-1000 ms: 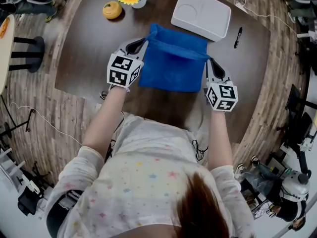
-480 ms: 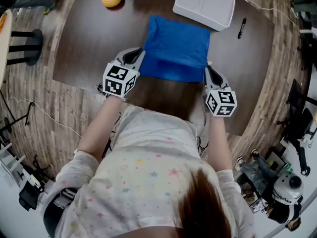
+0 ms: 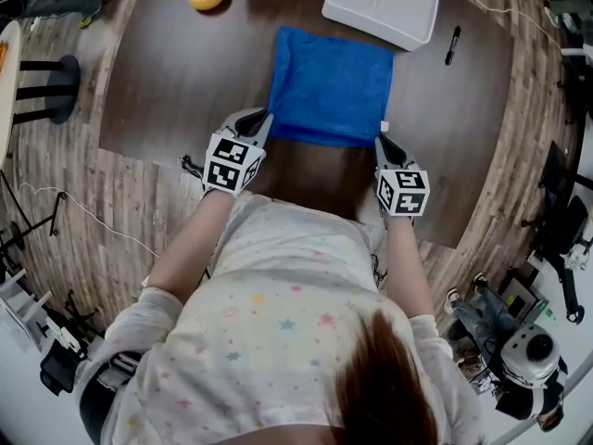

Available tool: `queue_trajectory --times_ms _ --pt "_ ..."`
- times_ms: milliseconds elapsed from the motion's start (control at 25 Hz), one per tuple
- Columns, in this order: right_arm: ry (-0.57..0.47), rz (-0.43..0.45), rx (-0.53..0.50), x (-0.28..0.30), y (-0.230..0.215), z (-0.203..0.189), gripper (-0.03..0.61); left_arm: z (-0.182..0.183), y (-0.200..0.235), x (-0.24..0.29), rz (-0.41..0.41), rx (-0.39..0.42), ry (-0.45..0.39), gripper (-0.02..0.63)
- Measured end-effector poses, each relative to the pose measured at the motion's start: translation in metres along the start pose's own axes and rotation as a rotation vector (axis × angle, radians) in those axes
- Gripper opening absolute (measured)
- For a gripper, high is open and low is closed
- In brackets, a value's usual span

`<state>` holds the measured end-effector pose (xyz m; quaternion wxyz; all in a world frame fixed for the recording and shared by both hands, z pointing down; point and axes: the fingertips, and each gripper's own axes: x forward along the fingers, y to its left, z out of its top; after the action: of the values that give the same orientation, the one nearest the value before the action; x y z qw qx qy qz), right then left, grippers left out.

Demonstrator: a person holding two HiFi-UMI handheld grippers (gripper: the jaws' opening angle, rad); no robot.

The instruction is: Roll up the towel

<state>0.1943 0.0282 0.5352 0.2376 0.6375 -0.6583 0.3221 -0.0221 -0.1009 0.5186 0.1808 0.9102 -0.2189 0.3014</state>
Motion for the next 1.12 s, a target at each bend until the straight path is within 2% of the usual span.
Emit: queue_trajectory --times_ms 280,560,800,920,1120 --pt "0.057 -0.016 -0.012 0.002 0.004 -0.016 0.026 -0.023 -0.001 0.000 0.007 -0.011 0.056 0.026" --pt "0.097 -0.049 -0.022 0.000 0.002 -0.034 0.035 -0.050 -0.011 -0.002 -0.027 -0.050 0.116 0.031" --pt "0.146 -0.063 -0.018 -0.004 0.001 -0.047 0.067 -0.068 0.000 -0.009 0.018 -0.045 0.165 0.132" --pt "0.136 -0.063 -0.001 -0.008 0.000 -0.047 0.096 -0.067 0.006 -0.013 0.036 -0.041 0.160 0.146" --pt "0.095 -0.078 0.012 -0.013 -0.009 -0.033 0.102 -0.048 0.020 -0.012 0.065 -0.007 0.108 0.147"
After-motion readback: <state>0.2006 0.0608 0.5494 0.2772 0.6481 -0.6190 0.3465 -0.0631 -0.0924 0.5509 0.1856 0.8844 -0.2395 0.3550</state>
